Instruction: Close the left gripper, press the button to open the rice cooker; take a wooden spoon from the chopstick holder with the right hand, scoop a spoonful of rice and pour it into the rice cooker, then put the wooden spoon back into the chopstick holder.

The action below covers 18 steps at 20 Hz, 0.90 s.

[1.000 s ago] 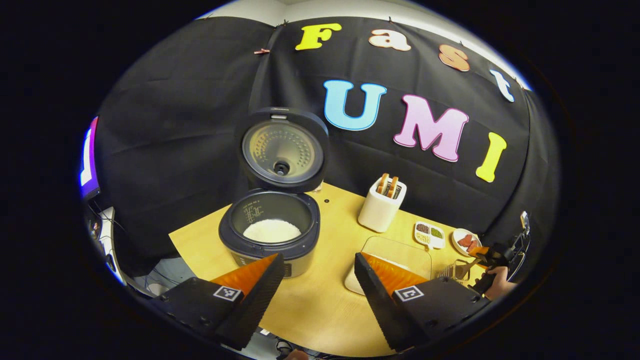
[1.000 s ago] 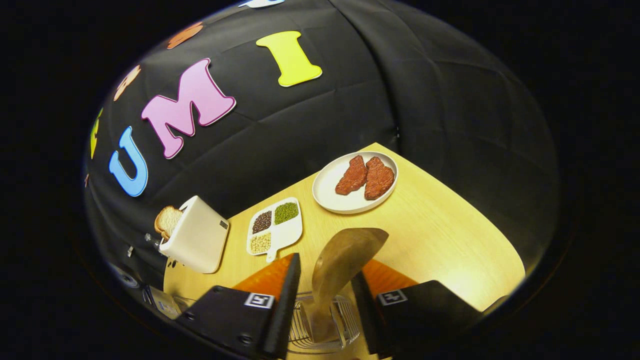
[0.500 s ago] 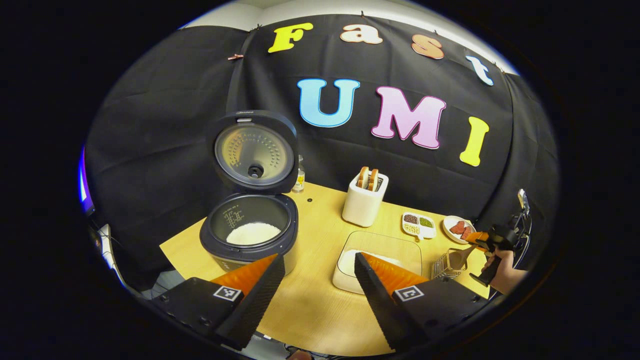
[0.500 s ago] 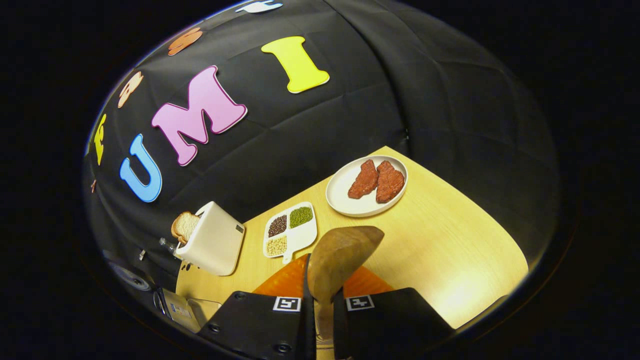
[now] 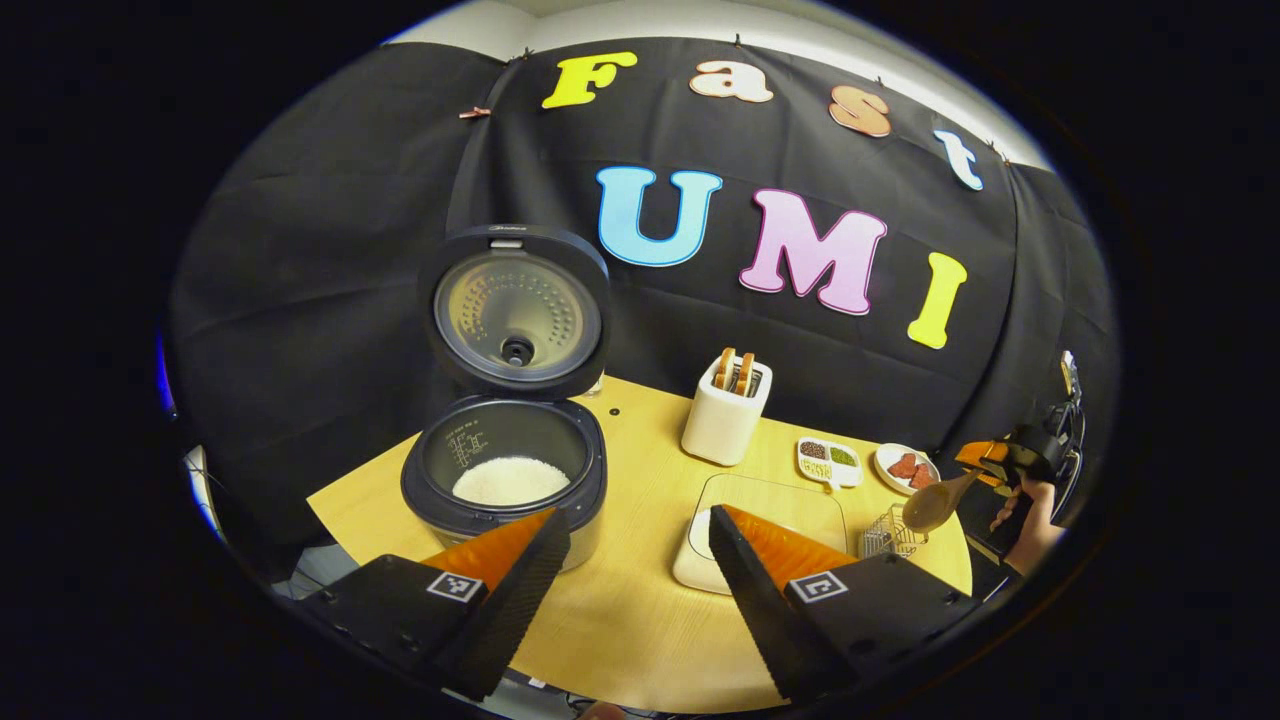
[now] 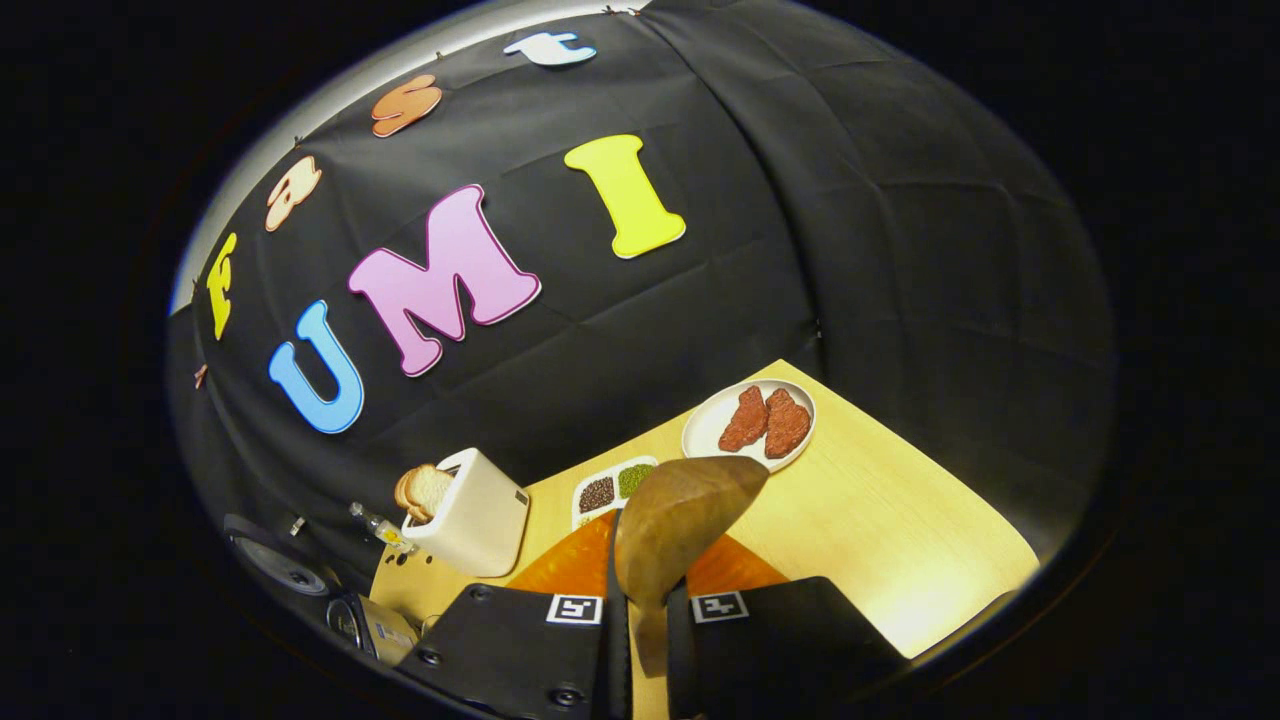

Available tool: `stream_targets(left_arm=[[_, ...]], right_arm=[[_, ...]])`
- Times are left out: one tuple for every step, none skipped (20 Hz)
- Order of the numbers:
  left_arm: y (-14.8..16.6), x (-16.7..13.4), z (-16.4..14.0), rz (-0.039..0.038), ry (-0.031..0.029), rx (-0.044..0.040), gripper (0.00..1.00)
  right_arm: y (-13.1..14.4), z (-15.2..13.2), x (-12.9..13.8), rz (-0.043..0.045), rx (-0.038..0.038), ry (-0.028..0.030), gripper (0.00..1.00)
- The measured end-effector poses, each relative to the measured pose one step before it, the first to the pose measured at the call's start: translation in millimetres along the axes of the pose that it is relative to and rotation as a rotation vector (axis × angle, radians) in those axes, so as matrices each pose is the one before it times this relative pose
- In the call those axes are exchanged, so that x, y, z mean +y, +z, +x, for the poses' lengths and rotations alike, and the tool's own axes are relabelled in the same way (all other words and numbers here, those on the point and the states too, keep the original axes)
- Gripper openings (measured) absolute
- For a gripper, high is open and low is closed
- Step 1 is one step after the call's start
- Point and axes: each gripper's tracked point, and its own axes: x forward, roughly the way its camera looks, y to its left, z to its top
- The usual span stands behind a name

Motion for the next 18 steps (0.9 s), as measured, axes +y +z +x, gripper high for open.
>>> stream_targets(left_arm=[[1.91,2.61,1.16,-0.00722,-0.01496,-0.00865,0.95],[2.35,3.91,1.92,-0.00841,-0.01348,-0.0082,0.95],[0.23,4.22,1.95,-0.00969,-0.01535,-0.00987,0.95],[1.62,3.22,2.13,-0.01162,-0.01961,-0.00989,0.95],[-2.48,2.96,2.51,-0.01052,-0.02121,-0.00312,0.96],[-2.41,3.88,2.24,-0.0043,-0.01197,0.00571,0.95],[-4.8,5.92,3.93,0.00016,-0.00839,0.01444,0.96],[-4.8,4.8,1.94,0.00413,-0.00644,0.01975,0.95],[-3.83,3.74,0.19,0.00171,-0.00951,0.00625,0.95],[0.22,1.5,-0.23,-0.00051,-0.01605,-0.00032,0.95],[-1.66,2.91,0.75,-0.00033,-0.01227,0.00317,0.95],[-2.26,4.23,1.04,0.00247,-0.00688,0.00456,0.95],[-4.28,4.31,1.52,0.00383,-0.00506,0.00529,0.95],[-2.79,3.05,0.87,0.00711,-0.00791,0.00795,0.95],[-2.9,0.96,1.71,0.01613,-0.01352,0.00967,0.95],[-1.7,2.98,0.3,0.01999,-0.00626,0.00611,0.95],[-2.17,4.33,1.65,0.01854,-0.00598,0.00472,0.95],[-1.39,3.69,-0.38,0.0153,-0.00467,0.00402,0.95]], right_arm=[[-0.43,-3.09,5.07,-0.00094,0.00299,-0.00318,0.18],[-2.76,-5.71,6.13,0.0008,0.00762,-0.00385,0.17],[0.01,-5.38,7.9,-0.00082,0.00398,0.00103,0.18],[-0.3,-4.82,9.32,-0.0042,-0.00312,0.00422,0.18],[0.4,-4.68,10.21,-0.01139,-0.00472,0.00783,0.17],[-3.3,-4.68,11.0,-0.01407,-0.00277,0.00987,0.18],[-3.8,-3.11,11.82,-0.01422,0.00465,0.01318,0.18],[-5.77,-3.39,13.41,-0.01147,0.00808,0.01673,0.18],[-5.36,-2.24,12.49,-0.00867,0.00648,0.02049,0.18],[-7.65,-1.71,12.77,-0.00942,0.00444,0.01893,0.18],[-7.76,1.67,12.37,-0.01222,0.0085,0.01458,0.18],[-8.98,2.85,11.58,-0.01445,0.00873,0.01367,0.18],[-8.62,5.4,10.68,-0.01617,0.01058,0.01248,0.18],[-13.05,5.38,12.1,-0.02478,0.01998,0.01634,0.18],[-10.81,6.47,10.68,-0.02966,0.01885,0.01471,0.18],[-10.69,7.51,8.98,-0.03189,0.01425,0.01385,0.18],[-8.87,7.62,9.46,-0.03333,0.00961,0.0135,0.18],[-11.0,7.48,8.0,-0.03272,0.01113,0.01034,0.18]])
